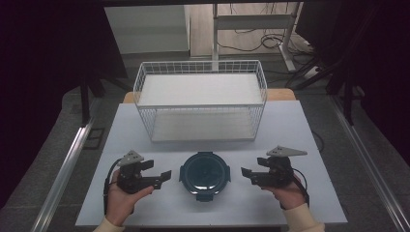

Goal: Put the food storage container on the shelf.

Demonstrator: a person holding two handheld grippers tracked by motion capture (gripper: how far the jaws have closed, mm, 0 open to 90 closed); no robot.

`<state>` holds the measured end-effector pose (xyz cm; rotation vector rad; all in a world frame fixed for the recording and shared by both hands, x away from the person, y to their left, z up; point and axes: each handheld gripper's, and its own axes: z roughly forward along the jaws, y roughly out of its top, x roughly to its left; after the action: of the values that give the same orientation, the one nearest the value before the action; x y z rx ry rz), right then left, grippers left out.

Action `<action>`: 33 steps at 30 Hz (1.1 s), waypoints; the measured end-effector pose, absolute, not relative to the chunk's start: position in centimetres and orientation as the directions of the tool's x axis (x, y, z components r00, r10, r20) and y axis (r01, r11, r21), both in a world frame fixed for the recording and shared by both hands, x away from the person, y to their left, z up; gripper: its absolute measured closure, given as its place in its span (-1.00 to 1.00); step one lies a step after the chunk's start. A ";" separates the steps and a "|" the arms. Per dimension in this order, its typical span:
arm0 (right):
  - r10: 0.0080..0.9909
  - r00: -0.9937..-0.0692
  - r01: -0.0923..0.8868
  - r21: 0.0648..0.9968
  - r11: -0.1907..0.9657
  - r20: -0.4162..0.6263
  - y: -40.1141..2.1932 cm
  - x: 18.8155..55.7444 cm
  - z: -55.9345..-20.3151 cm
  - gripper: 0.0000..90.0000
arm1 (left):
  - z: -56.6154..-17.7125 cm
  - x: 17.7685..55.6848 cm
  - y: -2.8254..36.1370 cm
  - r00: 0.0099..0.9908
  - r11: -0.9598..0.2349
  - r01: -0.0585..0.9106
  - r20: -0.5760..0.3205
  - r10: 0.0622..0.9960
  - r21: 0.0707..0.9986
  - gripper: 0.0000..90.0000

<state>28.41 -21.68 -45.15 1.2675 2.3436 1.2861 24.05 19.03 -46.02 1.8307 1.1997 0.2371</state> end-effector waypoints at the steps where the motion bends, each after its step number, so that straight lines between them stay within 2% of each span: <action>1: 0.745 -0.623 0.598 0.759 0.256 0.239 -21.4 28.4 -45.1 -0.51 | -45.8 24.2 18.7 0.512 -0.121 0.635 -0.299 0.805 0.763 -0.63; 8: 0.729 -0.626 0.620 0.744 0.248 0.279 -19.7 28.7 -44.9 -0.59 | -45.8 25.5 17.1 0.521 -0.116 0.675 -0.359 0.774 0.728 -0.64; 12: 0.728 -0.608 0.654 0.719 0.234 0.316 -18.9 29.2 -46.0 -0.65 | -46.5 26.2 16.6 0.516 -0.109 0.702 -0.397 0.759 0.704 -0.64; 16: 0.719 -0.600 0.674 0.706 0.220 0.349 -18.5 29.4 -46.3 -0.67 | -46.7 26.2 16.8 0.509 -0.089 0.715 -0.430 0.745 0.693 -0.66; 20: 0.708 -0.600 0.689 0.690 0.223 0.371 -17.9 29.4 -46.7 -0.69 | -46.7 26.0 17.0 0.494 -0.082 0.721 -0.427 0.758 0.688 -0.74; 28: 0.697 -0.584 0.719 0.664 0.206 0.416 -16.8 29.7 -47.5 -0.73 | -48.2 26.7 16.3 0.481 -0.071 0.774 -0.512 0.711 0.629 -0.75; 33: 0.692 -0.575 0.736 0.646 0.204 0.436 -16.1 29.7 -48.1 -0.74 | -48.8 26.8 15.4 0.475 -0.085 0.781 -0.499 0.725 0.619 -0.77</action>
<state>29.75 -16.07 -48.12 1.4700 2.4755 1.3780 26.81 15.45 -48.79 1.8260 1.2687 -0.0790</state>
